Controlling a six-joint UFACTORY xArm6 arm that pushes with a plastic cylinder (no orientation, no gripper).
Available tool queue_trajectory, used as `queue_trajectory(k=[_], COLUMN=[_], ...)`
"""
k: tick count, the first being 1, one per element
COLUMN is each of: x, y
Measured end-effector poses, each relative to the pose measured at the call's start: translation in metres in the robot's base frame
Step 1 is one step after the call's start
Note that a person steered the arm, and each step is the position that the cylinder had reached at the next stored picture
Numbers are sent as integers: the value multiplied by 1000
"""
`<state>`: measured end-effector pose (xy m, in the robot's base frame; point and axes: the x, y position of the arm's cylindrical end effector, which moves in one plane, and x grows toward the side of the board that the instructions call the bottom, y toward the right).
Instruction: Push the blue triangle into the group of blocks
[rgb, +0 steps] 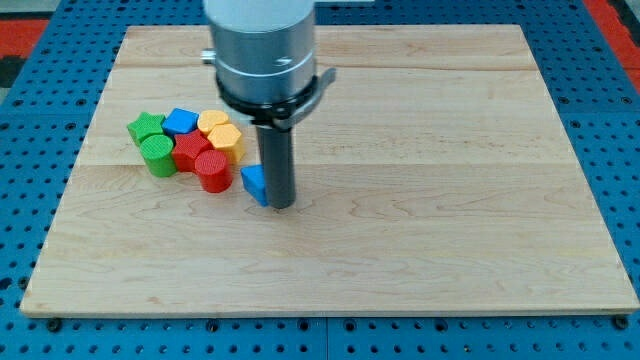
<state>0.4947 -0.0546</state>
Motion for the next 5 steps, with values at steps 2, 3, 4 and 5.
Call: queue_trajectory(k=[2,3,4,5], x=[-65,-53,2,18], y=[23,5,-1,-23])
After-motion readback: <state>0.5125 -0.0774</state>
